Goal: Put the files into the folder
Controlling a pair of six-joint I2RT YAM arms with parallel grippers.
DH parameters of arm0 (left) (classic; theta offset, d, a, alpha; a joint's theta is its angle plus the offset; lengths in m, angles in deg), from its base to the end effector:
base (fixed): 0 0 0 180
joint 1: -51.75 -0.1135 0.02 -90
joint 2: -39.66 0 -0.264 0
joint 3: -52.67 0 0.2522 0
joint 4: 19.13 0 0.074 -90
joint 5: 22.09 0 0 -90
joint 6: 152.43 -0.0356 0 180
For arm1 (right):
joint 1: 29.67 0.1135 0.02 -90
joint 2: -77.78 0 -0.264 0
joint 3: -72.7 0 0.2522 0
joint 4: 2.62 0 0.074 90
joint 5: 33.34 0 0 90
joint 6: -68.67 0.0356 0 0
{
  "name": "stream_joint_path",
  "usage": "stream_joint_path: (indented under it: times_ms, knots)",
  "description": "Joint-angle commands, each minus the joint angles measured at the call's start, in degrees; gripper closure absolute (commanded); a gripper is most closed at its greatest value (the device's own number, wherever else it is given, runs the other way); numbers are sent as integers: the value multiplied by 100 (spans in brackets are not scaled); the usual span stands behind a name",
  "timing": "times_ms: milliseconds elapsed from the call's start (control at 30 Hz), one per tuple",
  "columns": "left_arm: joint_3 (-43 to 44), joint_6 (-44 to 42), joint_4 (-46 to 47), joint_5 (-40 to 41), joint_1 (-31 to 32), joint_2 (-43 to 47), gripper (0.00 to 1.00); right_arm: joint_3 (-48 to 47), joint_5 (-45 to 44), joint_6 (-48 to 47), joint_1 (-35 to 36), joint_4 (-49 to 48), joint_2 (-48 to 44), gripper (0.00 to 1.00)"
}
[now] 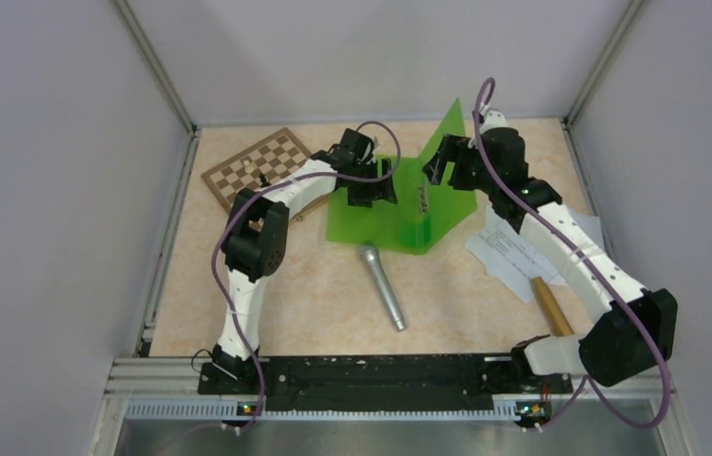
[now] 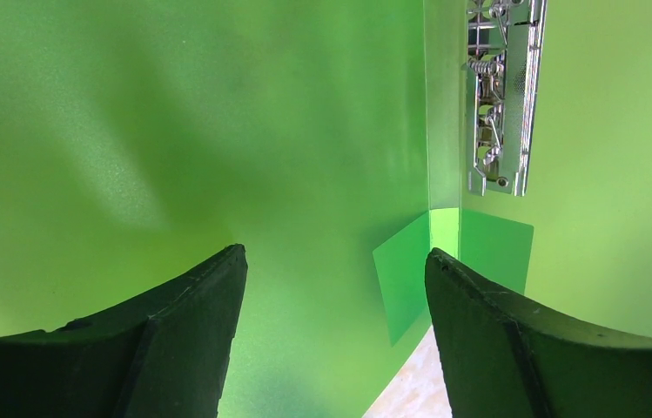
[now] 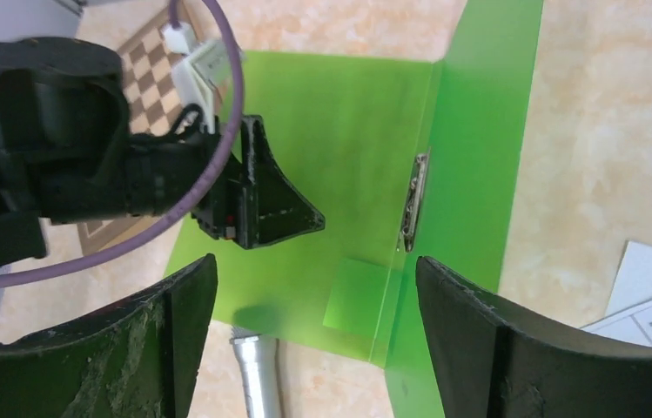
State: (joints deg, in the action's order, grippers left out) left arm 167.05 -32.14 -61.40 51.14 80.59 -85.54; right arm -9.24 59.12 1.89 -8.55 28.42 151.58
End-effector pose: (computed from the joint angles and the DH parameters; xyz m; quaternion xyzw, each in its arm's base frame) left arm 0.4197 -0.2429 0.1955 0.0343 0.9389 -0.2748 0.2041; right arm 0.2764 0.1084 0.3601 0.0034 0.8333 0.2251 0.5049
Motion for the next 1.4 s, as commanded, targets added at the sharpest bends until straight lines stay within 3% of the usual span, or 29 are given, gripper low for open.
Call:
stream_joint_path:
  times_ms: [0,67,167,267,500,667,767,867,933,1033,1200,1367]
  knots:
    - [172,-115,-73,74,-13,-23,20,198,-164,202,60,-183,437,18]
    - [92,-189,-53,61,-15,2,20,366,-696,250,-40,-102,623,19]
    - [-24,-269,-51,34,-39,45,20,807,-475,404,-608,-331,892,24]
    - [-48,-348,-27,27,-47,56,20,1115,-268,297,-929,-561,1318,33]
    - [-124,-501,-79,26,-59,-106,20,1355,-277,225,-966,-813,2294,57]
    - [-212,-581,-2,100,-86,-175,20,1595,-106,307,-966,-1080,2615,78]
    - [164,-638,-342,120,-101,-334,20,1657,-36,306,-968,-1106,2651,87]
    - [682,-646,-1108,79,-97,-240,22,1737,-39,242,-967,-1080,2559,90]
    - [520,-574,-1254,91,-65,249,22,1808,-98,187,-961,-1068,2478,91]
    - [-85,-229,-1236,445,-19,1193,21,1846,-100,141,-968,-1025,2419,91]
    - [-1497,1358,-1286,1118,46,2699,22,1895,88,90,-966,-1000,2303,91]
    - [-2555,2267,-996,1416,527,3185,20,1896,218,60,-967,-1038,2320,90]
